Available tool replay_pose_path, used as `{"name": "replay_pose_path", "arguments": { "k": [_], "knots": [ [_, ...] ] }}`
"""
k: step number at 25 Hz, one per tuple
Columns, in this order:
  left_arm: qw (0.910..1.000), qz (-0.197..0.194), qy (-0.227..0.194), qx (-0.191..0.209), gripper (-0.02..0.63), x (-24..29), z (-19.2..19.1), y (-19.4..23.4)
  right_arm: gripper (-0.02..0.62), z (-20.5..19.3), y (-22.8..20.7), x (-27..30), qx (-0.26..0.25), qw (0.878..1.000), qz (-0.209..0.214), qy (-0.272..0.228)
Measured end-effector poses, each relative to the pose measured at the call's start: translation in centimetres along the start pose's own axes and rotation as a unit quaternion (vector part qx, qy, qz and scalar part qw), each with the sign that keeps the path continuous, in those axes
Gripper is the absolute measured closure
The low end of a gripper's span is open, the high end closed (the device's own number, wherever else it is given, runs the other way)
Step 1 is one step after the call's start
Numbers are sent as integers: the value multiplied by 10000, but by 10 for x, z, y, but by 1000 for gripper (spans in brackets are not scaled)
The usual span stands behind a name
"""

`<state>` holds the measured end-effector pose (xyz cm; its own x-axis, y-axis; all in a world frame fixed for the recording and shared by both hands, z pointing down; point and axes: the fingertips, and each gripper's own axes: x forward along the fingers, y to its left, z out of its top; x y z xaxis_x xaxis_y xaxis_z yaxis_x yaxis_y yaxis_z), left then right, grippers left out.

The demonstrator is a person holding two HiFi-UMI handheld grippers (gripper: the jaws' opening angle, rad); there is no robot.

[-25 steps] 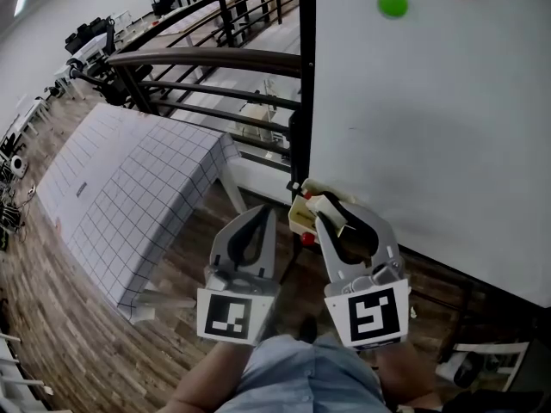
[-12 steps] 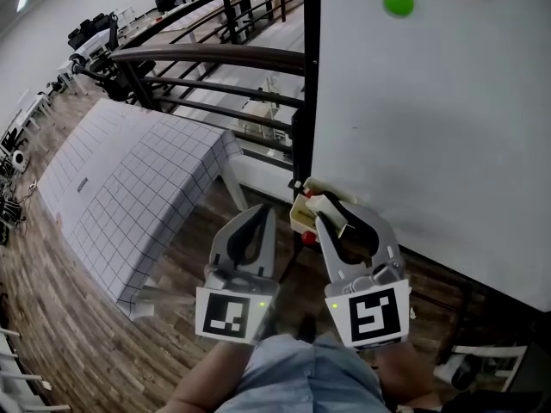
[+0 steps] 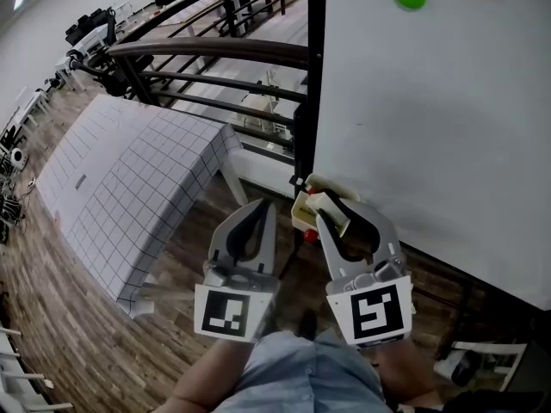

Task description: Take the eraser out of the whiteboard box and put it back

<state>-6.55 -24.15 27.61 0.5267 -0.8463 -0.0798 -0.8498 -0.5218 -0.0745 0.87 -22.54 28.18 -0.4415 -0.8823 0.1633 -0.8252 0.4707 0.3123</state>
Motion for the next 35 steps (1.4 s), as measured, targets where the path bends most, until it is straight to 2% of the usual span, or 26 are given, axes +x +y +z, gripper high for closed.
{"name": "replay_pose_path", "arguments": {
  "k": [21,35],
  "knots": [
    [9998,-49,155,-137,607,14,-16,19,499,-50,13,37,276,9966,272,725],
    [9989,-155,365,-240,607,37,-37,35,495,-91,20,66,574,9889,450,1296]
  ]
}}
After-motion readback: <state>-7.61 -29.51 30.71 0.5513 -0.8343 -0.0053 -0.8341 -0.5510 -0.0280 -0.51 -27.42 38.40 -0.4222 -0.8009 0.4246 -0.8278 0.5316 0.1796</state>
